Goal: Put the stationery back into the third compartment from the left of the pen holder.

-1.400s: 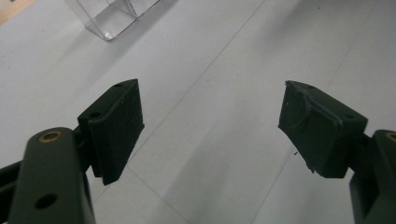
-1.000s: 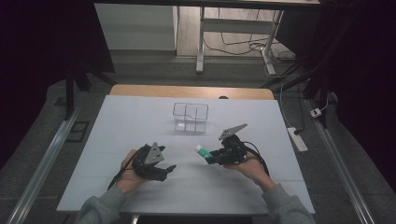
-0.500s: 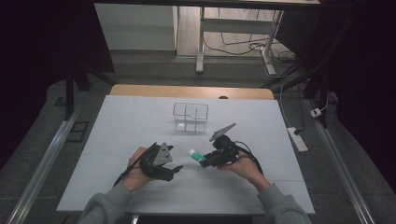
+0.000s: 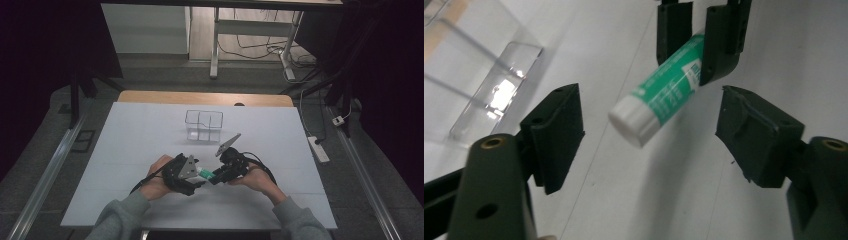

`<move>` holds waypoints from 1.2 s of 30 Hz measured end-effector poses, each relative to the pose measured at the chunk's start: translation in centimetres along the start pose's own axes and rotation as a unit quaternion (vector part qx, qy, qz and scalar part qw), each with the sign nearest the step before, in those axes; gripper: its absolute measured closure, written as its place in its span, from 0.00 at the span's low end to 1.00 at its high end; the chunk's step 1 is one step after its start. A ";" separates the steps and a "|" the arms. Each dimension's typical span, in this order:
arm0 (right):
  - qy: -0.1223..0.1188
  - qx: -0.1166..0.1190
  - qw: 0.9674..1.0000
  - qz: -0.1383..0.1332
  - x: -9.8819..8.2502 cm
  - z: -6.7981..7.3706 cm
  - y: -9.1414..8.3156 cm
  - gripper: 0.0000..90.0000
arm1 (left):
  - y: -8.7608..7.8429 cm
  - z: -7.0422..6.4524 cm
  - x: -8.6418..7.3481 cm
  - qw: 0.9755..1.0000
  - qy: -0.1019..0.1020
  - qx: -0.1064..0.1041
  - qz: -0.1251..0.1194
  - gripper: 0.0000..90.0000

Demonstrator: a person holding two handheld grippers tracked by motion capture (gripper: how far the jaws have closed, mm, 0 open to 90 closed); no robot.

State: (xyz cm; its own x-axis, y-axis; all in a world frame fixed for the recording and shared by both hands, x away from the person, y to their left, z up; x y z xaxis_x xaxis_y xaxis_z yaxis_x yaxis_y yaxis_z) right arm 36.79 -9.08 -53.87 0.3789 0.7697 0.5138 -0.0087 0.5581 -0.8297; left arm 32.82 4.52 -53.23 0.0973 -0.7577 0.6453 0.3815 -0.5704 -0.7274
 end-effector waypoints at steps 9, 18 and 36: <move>0.003 0.039 0.999 0.008 0.2 0.3 -0.1 0.73 | 1.4 -0.7 0.1 0.998 0.046 -0.001 0.030 0.45; 0.017 0.056 0.998 -0.012 0.5 0.1 -0.7 0.72 | 2.0 -1.2 -0.4 0.994 0.083 -0.018 0.066 0.68; 0.026 -0.051 0.975 -0.216 1.3 -1.4 -5.1 0.46 | 0.4 2.0 -1.5 0.999 -0.051 0.007 -0.006 0.73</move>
State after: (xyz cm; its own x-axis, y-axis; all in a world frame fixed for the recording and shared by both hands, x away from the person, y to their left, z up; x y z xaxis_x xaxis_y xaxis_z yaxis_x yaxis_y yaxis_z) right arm 38.59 -11.35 -49.32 0.3727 0.4514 0.8108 0.2535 0.7910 -0.5569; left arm 34.62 6.04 -53.99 0.1846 -0.7144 0.6750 0.3959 -0.5745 -0.7163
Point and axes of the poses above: each handheld gripper's, and its own axes: y roughly forward along the jaws, x roughly out of its top, z roughly to its left, the point moved 6 cm from there along y, roughly forward along the jaws, and after that the axes turned 4 degrees about -x, right-handed, at the moved point
